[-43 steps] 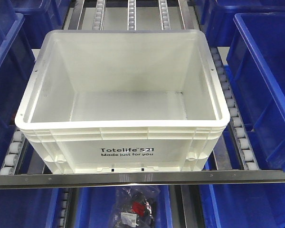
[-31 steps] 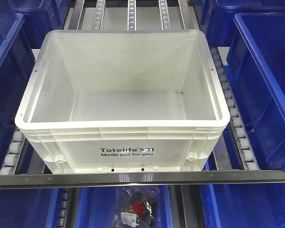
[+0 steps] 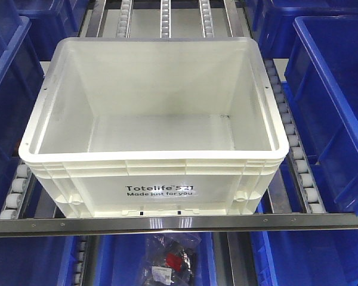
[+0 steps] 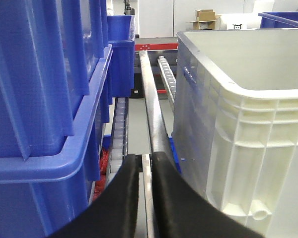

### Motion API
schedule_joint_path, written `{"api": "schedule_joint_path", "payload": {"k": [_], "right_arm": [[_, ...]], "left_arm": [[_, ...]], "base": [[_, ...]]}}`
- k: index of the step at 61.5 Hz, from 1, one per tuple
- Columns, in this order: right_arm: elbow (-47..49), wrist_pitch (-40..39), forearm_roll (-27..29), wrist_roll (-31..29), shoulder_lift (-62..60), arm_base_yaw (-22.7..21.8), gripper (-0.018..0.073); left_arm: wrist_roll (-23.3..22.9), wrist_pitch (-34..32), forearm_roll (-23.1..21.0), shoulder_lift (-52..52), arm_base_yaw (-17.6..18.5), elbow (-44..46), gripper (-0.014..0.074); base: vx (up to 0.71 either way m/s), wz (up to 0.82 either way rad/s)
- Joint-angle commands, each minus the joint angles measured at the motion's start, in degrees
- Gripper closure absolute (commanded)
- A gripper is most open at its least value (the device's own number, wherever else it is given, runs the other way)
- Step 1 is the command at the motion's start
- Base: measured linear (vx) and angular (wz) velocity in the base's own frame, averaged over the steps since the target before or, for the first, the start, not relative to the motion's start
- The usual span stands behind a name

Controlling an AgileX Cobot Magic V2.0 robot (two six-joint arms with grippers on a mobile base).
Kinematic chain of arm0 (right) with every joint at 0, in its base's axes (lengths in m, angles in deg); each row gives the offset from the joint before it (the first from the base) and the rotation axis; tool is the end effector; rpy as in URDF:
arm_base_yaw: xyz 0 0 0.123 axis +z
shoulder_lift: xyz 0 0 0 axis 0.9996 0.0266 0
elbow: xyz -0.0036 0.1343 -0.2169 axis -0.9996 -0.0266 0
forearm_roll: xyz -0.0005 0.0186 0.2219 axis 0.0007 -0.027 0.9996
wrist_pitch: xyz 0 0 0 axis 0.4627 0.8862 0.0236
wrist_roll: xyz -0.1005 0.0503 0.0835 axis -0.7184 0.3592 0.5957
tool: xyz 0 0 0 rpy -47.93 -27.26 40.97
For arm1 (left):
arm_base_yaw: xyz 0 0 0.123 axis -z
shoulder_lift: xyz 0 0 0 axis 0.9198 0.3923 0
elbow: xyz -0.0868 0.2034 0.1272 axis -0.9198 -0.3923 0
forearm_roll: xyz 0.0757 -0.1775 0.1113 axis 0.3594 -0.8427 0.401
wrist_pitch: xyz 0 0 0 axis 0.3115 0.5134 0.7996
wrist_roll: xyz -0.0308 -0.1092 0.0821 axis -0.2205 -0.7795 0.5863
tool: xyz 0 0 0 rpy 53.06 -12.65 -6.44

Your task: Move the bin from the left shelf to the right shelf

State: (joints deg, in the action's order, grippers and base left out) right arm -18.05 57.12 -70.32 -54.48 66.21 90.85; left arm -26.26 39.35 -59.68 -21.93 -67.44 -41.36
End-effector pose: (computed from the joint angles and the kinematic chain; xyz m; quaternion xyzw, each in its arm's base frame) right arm 0.1062 0.0032 0.2022 -0.0539 0.6970 -0.0315 0.7143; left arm 0.1064 0.0011 0.2003 -0.0053 0.7040 0.0022 0.7101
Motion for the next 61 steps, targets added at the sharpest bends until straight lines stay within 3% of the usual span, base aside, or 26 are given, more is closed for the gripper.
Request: {"api": "schedule_joint_path", "payload": {"k": [1,20,34,50,61], "right_arm": [[-0.64,-6.75,-0.92,-0.8,-0.69,0.04,0.0568],[-0.44,-8.53,-0.47,-1.24,-0.69,0.04,0.0568],[6.86,-5.77,3.0,0.58,-0.69,0.04,0.0568],[22.04,3.4,2.36,0.08,3.46,0.04,0.0568],[33.66,10.71,2.36,0.08,12.3,0.04,0.0568]], "left_arm": [[-0.43,-4.38,0.01,-0.55,-0.03,1.27,0.054],[-0.9,-7.93,0.01,-0.55,-0.03,2.83,0.054],[-0.9,-7.94,0.01,-0.48,-0.03,13.71,0.054],[-0.85,0.56,0.53,4.13,-0.03,30.47,0.054],[-0.85,14.24,0.53,13.5,-0.03,44.53,0.054]], "base": [[0.0,0.0],[0.0,0.0],[0.0,0.0],[0.0,0.0],[0.0,0.0]]}}
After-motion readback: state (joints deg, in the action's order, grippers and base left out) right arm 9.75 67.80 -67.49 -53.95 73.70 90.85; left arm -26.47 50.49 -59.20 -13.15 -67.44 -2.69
